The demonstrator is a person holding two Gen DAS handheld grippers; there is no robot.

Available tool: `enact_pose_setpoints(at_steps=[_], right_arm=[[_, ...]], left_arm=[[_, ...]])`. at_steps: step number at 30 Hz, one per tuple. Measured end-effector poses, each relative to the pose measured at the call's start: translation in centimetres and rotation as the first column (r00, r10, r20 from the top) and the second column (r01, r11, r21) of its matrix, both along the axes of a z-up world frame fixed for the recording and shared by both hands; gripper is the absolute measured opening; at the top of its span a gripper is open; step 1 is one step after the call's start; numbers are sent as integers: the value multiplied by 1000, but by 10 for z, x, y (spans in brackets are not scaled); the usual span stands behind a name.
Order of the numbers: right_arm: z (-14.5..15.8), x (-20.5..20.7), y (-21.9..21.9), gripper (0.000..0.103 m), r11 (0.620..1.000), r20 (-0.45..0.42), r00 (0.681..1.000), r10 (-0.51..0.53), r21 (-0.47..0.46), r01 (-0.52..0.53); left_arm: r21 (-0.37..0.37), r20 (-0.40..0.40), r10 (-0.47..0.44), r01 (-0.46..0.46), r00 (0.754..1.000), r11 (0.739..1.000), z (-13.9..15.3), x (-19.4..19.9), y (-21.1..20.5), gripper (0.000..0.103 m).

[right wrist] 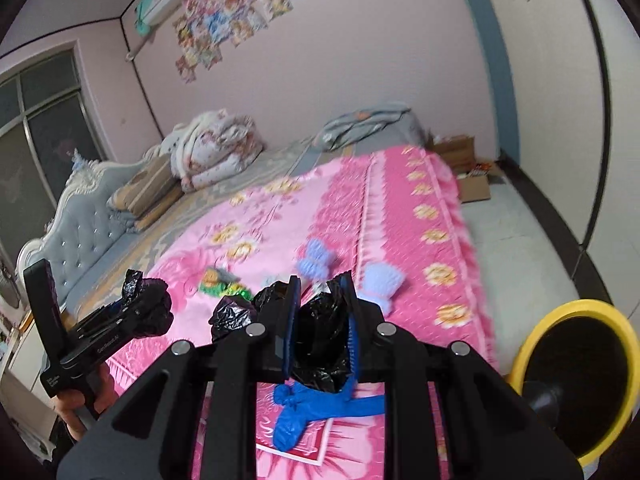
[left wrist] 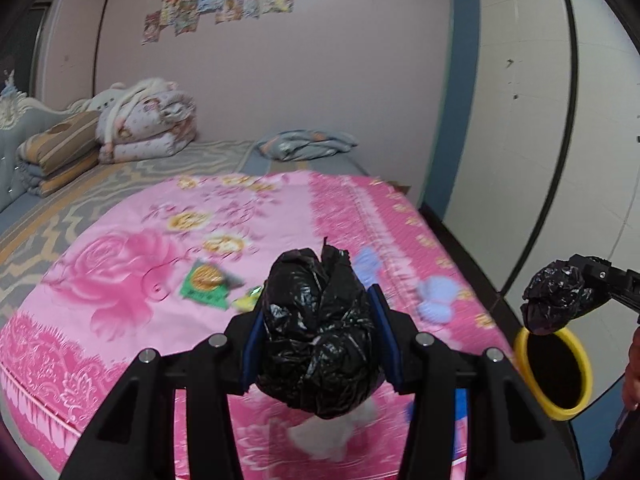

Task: Collect trash
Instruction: 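Carry both black bags over the yellow bin and open both grippers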

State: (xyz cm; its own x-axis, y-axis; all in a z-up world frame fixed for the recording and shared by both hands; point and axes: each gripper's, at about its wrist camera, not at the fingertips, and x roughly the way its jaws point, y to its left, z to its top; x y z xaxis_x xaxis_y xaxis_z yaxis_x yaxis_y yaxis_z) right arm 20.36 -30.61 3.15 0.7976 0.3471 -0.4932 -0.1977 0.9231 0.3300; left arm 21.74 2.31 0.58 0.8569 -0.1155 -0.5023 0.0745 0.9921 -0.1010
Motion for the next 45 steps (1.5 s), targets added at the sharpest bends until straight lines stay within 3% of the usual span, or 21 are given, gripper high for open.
enact_pose_setpoints(at_steps=[8, 13, 19, 24, 33, 37, 45], right_arm=[[39, -22, -62, 19, 991, 60, 989, -132, 13, 131], [60, -38, -104, 19, 971, 94, 967, -237, 13, 237], [81, -63, -154, 19, 930, 131, 922, -363, 2, 366], [87, -87, -179, 19, 877, 188, 867, -461, -49, 477], [59, -104, -217, 19, 770, 228, 769, -597, -108, 629], [30, -100, -240, 19, 725, 203, 734, -649, -128, 677], [-39, -88, -271, 19, 676, 99, 694, -713, -170, 717]], left_arm=[[-9, 37, -99, 99, 994, 995, 40, 7, -58, 45], [-16, 61, -184, 186, 981, 982, 66, 14, -101, 45], [2, 88, -264, 265, 960, 964, 86, 21, -153, 45], [-6, 101, -341, 343, 935, 939, 97, 28, -201, 45], [6, 35, -425, 425, 905, 905, 64, 47, -264, 45], [-4, -14, -476, 476, 880, 880, 35, 58, -293, 45], [2, -105, -547, 550, 830, 835, -30, 81, -352, 45]])
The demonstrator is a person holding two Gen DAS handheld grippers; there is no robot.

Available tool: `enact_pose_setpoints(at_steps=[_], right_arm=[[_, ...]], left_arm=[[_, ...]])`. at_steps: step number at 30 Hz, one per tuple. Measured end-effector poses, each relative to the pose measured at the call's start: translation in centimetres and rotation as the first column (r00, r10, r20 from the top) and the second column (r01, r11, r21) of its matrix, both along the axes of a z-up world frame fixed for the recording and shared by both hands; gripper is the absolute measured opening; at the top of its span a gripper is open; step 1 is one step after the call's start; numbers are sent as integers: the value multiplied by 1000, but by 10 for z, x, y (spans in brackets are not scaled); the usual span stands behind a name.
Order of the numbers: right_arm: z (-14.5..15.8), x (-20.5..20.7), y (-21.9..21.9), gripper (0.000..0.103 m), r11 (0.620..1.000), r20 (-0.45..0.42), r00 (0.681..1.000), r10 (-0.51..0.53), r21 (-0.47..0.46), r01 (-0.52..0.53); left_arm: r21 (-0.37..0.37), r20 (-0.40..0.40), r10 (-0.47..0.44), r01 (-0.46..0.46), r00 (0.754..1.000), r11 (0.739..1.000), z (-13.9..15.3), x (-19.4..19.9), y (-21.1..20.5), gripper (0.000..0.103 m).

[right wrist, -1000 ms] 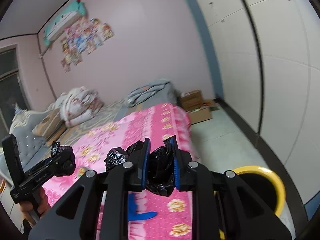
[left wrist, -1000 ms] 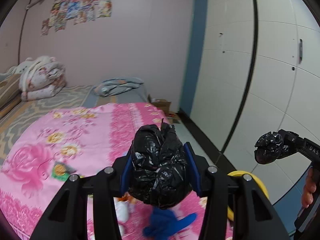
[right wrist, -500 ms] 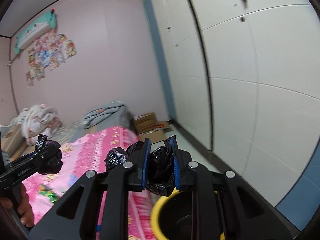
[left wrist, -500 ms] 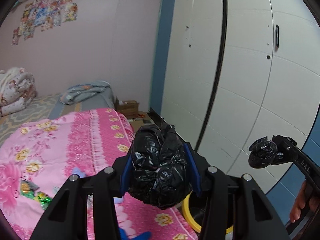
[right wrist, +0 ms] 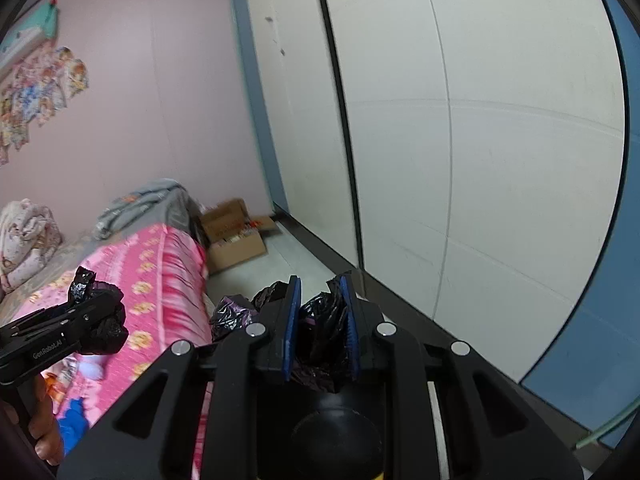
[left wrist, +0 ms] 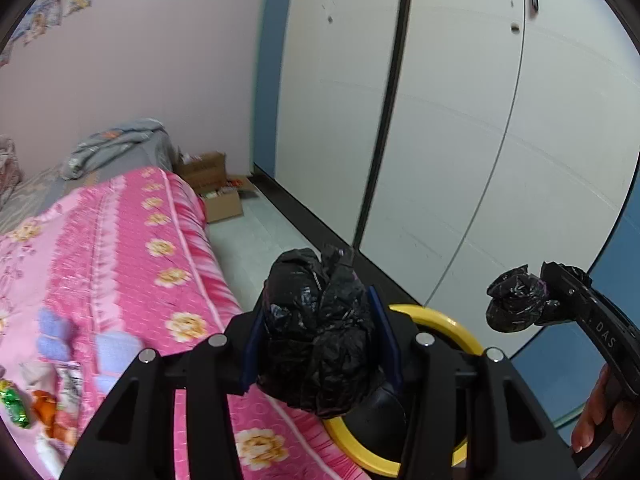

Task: Collect trash
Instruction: 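Carry both black bags over the yellow bin and open both grippers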

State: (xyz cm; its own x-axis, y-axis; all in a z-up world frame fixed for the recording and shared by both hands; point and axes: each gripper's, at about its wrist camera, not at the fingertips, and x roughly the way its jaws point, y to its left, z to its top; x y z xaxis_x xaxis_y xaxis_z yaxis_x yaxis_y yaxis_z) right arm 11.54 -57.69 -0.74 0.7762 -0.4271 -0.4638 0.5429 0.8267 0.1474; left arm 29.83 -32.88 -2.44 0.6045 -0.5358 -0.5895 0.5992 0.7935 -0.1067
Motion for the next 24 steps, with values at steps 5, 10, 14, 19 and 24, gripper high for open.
enact_pose_setpoints(at_steps=[5, 10, 14, 19, 24], right_arm=[[-38, 3, -17, 19, 999, -54, 998, -45, 26, 47], [-67, 7, -27, 19, 995, -96, 991, -88, 39, 92], [-77, 0, -29, 19, 990, -100, 986, -135, 19, 137], [-79, -4, -29, 20, 986, -93, 982, -163, 1, 164], [-73, -11, -28, 33, 983, -68, 981, -181, 8, 182]], left_arm=[[53, -46, -34, 36, 998, 998, -39, 6, -32, 45], [96, -89, -60, 68, 994, 993, -67, 4, -60, 45], [105, -109, -76, 87, 991, 991, -77, 3, -72, 45], [91, -111, -90, 100, 990, 991, -77, 9, -74, 45], [57, -134, -75, 83, 988, 995, -72, 10, -67, 52]])
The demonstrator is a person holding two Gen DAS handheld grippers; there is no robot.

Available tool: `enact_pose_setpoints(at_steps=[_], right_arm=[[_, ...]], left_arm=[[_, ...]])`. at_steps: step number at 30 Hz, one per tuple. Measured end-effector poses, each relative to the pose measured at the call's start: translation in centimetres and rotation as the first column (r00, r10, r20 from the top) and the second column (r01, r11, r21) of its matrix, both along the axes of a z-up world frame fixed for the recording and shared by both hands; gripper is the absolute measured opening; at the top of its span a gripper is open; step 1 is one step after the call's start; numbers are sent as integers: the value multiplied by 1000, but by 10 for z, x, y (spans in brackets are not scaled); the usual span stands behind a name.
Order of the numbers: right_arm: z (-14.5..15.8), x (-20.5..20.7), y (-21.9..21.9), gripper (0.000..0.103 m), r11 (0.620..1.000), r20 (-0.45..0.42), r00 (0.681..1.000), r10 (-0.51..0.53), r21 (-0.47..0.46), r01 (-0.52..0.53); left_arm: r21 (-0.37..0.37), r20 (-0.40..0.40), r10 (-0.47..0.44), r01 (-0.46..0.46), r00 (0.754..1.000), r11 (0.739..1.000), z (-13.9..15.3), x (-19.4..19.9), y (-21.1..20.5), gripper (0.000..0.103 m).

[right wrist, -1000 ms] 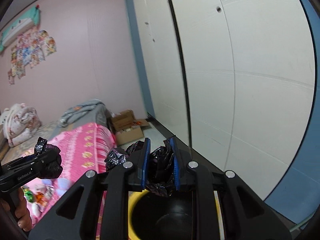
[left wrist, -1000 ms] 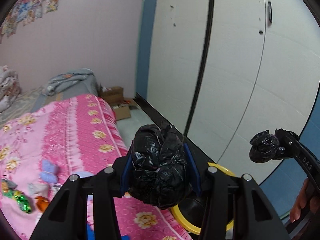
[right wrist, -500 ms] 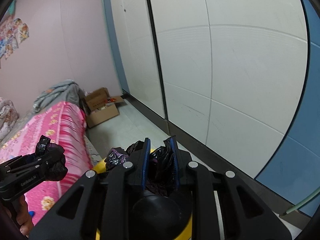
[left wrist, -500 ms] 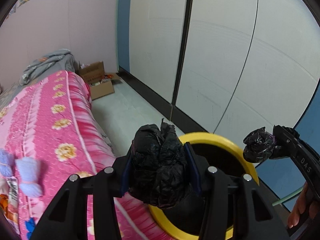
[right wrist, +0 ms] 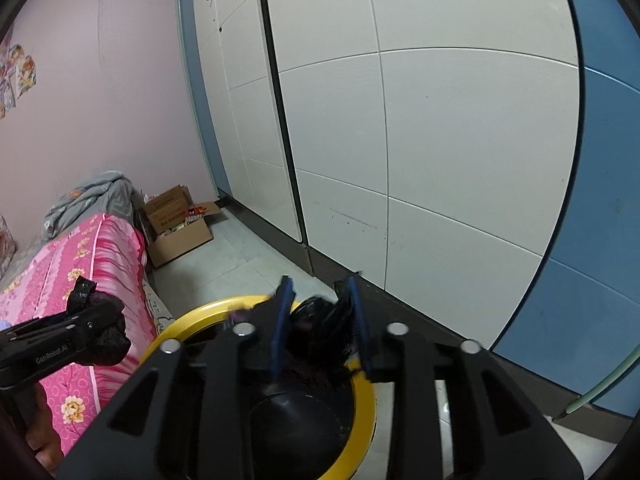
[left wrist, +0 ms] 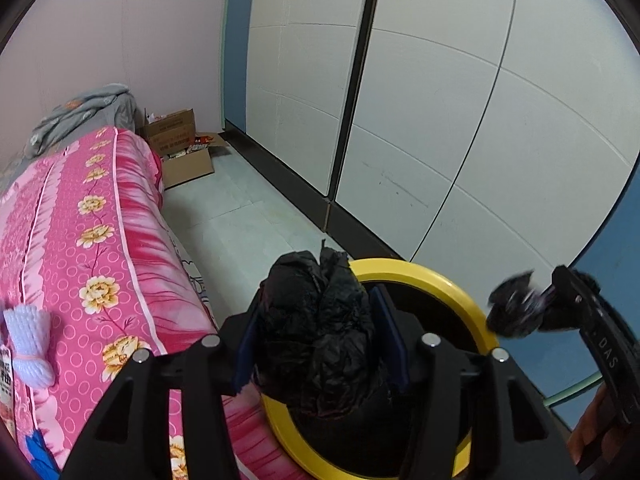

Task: Collect trash
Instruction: 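Carry both black bags over the yellow bin and open both grippers, then grasp the green snack wrapper with the left gripper while the right gripper grasps the blue glove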

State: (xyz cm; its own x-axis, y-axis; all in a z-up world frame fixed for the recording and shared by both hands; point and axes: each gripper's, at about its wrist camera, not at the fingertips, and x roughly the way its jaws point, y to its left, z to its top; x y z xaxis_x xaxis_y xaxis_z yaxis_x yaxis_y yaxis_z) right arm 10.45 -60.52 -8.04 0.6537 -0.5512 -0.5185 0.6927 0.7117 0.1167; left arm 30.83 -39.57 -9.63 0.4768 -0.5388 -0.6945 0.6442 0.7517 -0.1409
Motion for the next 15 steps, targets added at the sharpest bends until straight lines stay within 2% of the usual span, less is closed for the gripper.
enact_pose_setpoints(at_steps=[2, 4, 7, 12, 15], right_arm=[[2, 3, 2, 40, 1000, 14, 1000, -6, -1, 6], [6, -2, 3, 41, 1000, 22, 1000, -10, -3, 10], [11, -4, 6, 41, 1000, 29, 1000, -6, 0, 6], [22, -7, 15, 47, 1000, 46, 999, 16, -2, -16], [28, -12, 27, 48, 998, 65, 996, 65, 9, -66]], left_arm=[[-8, 4, 8, -8, 1000, 1000, 4, -1, 4, 63], [-10, 33, 27, -26, 999, 1000, 10, -3, 9, 70], [-31, 31, 47, -46, 998, 998, 17, 0, 19, 81], [-52, 62, 103, -100, 993, 994, 32, 0, 43, 89], [-51, 96, 142, -137, 985, 989, 44, -1, 64, 91]])
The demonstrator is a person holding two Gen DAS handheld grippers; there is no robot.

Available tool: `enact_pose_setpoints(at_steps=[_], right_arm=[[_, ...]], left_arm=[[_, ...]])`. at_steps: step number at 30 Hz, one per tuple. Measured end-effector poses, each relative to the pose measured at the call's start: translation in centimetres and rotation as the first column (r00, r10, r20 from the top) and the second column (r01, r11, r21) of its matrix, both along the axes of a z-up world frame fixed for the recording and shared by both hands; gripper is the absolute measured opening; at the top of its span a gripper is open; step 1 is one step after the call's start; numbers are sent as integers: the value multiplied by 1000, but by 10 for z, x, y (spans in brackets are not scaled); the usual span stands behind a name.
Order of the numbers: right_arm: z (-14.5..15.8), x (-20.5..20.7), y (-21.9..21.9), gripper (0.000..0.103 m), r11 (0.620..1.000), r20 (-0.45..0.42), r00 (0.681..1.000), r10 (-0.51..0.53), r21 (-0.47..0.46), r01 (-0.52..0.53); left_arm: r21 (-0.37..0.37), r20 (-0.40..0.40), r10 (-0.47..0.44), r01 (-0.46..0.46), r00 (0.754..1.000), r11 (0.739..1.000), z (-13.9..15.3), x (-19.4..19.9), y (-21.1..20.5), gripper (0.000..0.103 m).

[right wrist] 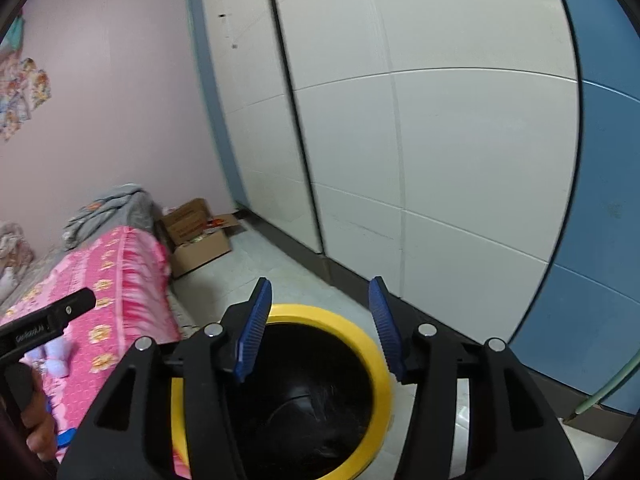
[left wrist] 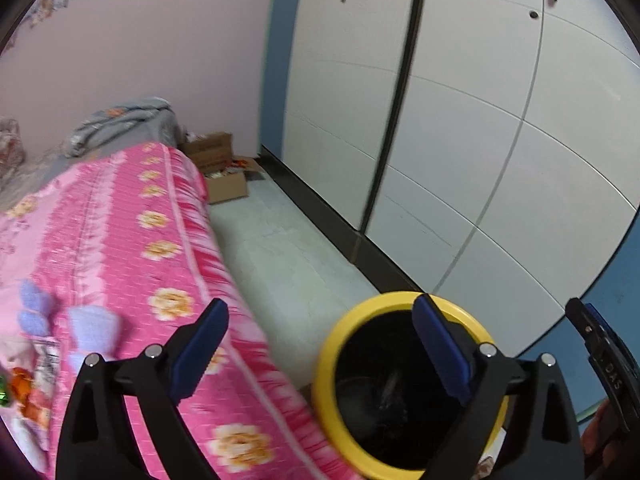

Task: Collect trash
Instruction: 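Grasp the green snack wrapper with the left gripper while the right gripper grasps the blue glove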

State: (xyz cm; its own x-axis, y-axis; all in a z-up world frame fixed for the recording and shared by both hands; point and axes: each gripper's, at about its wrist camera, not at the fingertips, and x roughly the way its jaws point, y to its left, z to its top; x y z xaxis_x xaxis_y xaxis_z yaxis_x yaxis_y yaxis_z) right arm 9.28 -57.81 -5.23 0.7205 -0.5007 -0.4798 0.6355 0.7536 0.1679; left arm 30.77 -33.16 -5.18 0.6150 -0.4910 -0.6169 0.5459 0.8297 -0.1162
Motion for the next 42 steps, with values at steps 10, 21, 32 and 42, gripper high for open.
enact_pose_setpoints(at_steps=[10, 21, 32, 42], right_arm=[[33, 15, 76, 58, 966, 57, 965, 257, 8, -258], [45, 56, 191, 63, 828, 41, 832, 553, 83, -554], [10, 98, 290, 68, 685, -48, 690, 722, 186, -704], [-35, 130, 333, 77, 625, -155, 606, 780, 246, -741]], left_arm=[[-32, 87, 164, -162, 983, 986, 43, -5, 107, 94], [-18, 147, 396, -398, 906, 917, 61, -4, 251, 95], [27, 129, 580, -588, 804, 809, 41, 19, 384, 95], [87, 46, 699, -700, 714, 709, -8, 58, 466, 95]])
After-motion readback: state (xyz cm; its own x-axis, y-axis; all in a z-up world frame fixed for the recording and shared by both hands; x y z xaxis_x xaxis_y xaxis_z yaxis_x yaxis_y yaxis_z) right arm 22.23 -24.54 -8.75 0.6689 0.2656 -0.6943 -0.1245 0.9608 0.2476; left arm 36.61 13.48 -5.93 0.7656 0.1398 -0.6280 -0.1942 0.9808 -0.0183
